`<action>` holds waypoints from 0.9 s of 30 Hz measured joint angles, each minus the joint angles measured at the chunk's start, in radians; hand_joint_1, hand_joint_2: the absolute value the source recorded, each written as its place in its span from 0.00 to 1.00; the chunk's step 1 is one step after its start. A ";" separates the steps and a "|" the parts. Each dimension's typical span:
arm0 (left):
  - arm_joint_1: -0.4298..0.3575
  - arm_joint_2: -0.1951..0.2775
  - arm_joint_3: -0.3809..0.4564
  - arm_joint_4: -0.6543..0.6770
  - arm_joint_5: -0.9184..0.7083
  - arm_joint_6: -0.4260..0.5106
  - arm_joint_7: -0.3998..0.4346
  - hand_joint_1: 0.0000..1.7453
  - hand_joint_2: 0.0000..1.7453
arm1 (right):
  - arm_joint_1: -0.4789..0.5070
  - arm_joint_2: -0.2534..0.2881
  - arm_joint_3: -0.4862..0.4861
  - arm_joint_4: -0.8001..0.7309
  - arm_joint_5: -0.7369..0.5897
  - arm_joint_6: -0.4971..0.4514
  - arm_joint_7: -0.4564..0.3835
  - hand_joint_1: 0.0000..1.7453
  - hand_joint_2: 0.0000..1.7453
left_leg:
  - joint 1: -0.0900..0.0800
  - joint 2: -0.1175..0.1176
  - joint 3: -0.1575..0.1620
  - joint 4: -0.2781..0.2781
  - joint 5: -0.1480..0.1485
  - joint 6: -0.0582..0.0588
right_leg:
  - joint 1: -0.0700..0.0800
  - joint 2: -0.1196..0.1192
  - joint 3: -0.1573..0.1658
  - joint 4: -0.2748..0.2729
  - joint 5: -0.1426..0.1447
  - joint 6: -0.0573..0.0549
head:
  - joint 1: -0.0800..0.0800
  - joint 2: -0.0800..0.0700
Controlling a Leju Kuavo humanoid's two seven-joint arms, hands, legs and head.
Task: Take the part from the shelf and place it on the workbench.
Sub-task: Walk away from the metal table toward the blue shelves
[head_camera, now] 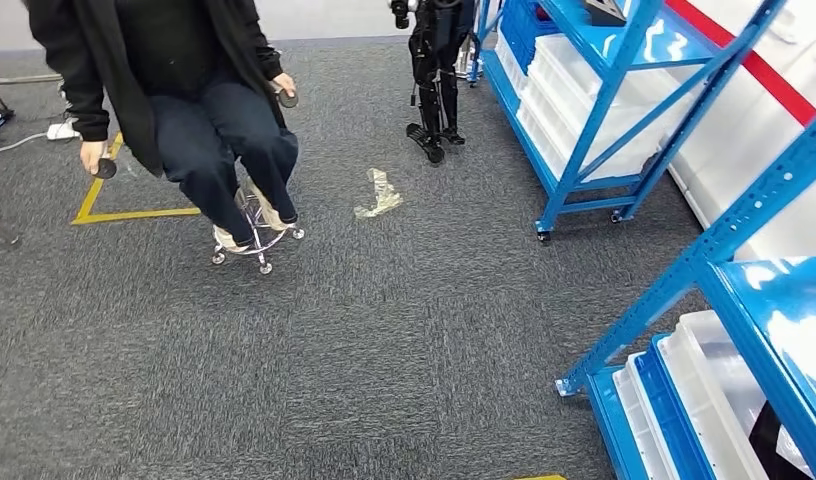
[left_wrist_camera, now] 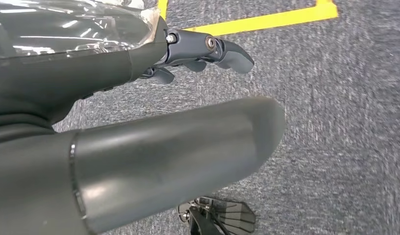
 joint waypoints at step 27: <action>0.016 -0.003 0.017 0.002 0.022 0.014 0.007 0.00 0.00 | 0.035 -0.004 0.000 0.000 -0.044 0.016 -0.008 0.00 0.00 | 0.006 -0.038 -0.007 -0.013 0.020 0.019 | -0.008 0.068 -0.114 0.207 -0.074 -0.002 | 0.001 0.000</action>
